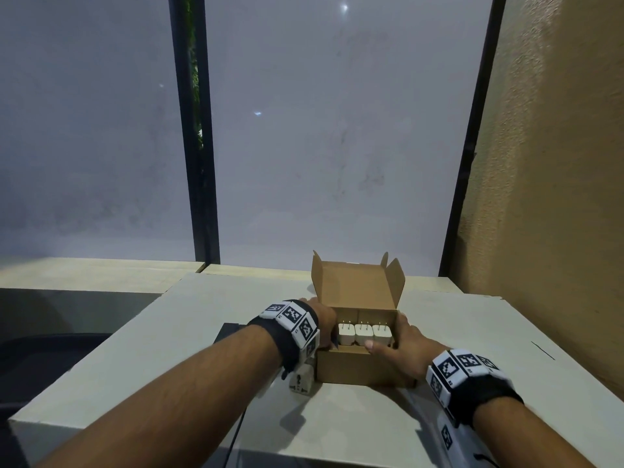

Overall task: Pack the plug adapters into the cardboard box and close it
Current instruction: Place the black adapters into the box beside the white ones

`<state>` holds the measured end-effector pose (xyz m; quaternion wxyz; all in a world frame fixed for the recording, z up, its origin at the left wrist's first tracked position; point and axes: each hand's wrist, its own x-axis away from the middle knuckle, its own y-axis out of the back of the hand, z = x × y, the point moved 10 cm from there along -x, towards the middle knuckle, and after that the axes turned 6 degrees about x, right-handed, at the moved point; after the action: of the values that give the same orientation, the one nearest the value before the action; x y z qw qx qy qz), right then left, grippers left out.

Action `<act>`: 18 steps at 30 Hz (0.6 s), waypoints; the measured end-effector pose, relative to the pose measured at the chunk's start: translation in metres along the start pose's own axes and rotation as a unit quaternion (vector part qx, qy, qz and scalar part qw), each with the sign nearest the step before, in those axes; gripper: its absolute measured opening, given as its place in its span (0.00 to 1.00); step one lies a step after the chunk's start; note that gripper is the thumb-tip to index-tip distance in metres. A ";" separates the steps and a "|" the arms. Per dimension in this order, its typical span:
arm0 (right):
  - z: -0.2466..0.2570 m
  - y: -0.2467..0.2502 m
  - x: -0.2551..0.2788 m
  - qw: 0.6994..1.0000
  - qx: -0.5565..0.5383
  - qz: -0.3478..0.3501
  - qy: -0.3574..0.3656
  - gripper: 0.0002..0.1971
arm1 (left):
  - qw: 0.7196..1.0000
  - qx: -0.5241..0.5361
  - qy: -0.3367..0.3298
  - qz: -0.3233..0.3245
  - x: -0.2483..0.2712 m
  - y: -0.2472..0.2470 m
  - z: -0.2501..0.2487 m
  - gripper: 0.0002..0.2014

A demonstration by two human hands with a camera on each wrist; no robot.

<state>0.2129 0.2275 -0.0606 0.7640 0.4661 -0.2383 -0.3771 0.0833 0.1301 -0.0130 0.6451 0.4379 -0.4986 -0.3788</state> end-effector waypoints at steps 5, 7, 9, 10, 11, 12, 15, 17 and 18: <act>-0.001 -0.002 -0.003 1.000 0.000 0.001 0.010 0.71 | 0.997 0.064 -0.030 -0.032 0.014 0.009 0.015 0.19; -0.001 -0.002 -0.003 1.000 0.003 0.006 0.014 0.74 | 0.990 0.115 -0.038 -0.068 0.024 0.020 0.034 0.18; -0.001 -0.002 -0.004 1.000 0.006 0.008 0.019 0.75 | 0.986 0.135 -0.026 -0.090 0.037 0.025 0.062 0.17; 0.000 -0.001 -0.003 1.000 0.005 0.006 0.019 0.75 | 0.987 0.133 -0.011 -0.092 0.043 0.025 0.078 0.18; 0.000 -0.001 -0.003 1.000 0.005 0.004 0.020 0.75 | 0.988 0.129 0.008 -0.086 0.049 0.022 0.095 0.18; 0.000 0.000 -0.004 1.000 0.005 0.002 0.020 0.74 | 0.989 0.125 0.028 -0.073 0.053 0.016 0.111 0.19; -0.002 -0.002 -0.007 1.000 0.008 0.003 0.017 0.72 | 0.987 0.130 0.091 -0.039 0.065 -0.006 0.155 0.21; -0.006 -0.004 -0.009 1.000 0.009 0.007 0.011 0.71 | 0.982 0.135 0.126 -0.027 0.069 -0.020 0.173 0.23; -0.007 -0.005 -0.010 1.000 0.009 0.008 0.009 0.70 | 0.980 0.140 0.138 -0.022 0.070 -0.027 0.177 0.25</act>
<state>0.2098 0.2380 -0.0677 0.7651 0.4744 -0.2386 -0.3642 -0.0761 0.0232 0.0047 0.6313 0.5828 -0.4435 -0.2551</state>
